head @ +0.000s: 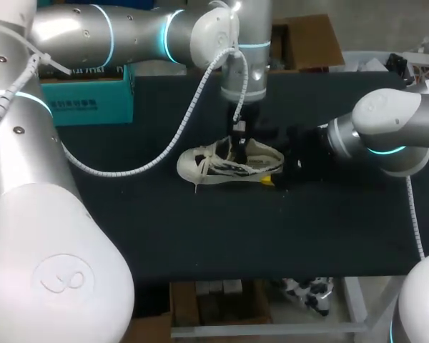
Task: Open the shoe tongue, take the insole out of the shoe, put the insole back into the shoe, and pack the shoe into the shoebox
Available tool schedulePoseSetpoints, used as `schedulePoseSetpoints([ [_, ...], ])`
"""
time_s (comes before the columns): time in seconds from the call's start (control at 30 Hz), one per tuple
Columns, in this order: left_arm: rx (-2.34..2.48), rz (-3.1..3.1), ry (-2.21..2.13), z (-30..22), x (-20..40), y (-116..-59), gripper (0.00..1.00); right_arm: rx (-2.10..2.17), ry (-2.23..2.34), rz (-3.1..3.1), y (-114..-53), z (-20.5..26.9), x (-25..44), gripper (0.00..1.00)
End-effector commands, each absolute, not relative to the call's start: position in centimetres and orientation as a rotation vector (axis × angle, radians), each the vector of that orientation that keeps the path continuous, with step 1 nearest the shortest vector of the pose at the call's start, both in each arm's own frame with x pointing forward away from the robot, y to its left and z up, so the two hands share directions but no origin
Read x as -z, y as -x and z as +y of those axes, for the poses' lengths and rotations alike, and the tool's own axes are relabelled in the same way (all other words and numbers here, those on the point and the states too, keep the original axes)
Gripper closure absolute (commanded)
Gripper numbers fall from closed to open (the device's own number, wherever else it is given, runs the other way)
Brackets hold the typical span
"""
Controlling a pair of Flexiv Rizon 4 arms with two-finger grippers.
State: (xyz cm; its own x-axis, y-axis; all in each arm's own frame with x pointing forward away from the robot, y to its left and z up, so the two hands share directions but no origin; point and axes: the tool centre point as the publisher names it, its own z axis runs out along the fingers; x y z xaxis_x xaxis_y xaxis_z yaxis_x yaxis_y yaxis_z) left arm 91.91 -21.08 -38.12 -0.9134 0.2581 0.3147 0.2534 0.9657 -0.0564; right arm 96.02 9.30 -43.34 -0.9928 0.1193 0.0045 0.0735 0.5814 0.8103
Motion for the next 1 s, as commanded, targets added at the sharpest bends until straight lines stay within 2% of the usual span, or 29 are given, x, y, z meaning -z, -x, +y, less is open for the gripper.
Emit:
schedulePoseSetpoints([
  [0.03,-0.013,-2.847,0.34,-21.2,39.8,-91.2,1.0,-1.41,-0.166,2.747,-95.9,9.5,44.3,1.0],
  [0.63,-0.054,-3.024,0.302,-21.7,43.6,-90.9,1.0,-1.41,-0.166,2.747,-95.9,9.5,44.3,1.0],
  [0.7,-0.044,-3.032,0.31,-21.8,43.9,-90.9,0.83,-1.41,-0.166,2.747,-95.9,9.5,44.3,1.0],
  [0.8,-0.033,-3.056,0.316,-22.0,44.6,-91.1,0.72,-1.41,-0.166,2.747,-95.9,9.5,44.3,1.0],
  [1.0,0.001,-3.116,0.306,-22.4,46.1,-92.2,0.67,-1.41,-0.166,2.747,-95.9,9.5,44.3,1.0],
])
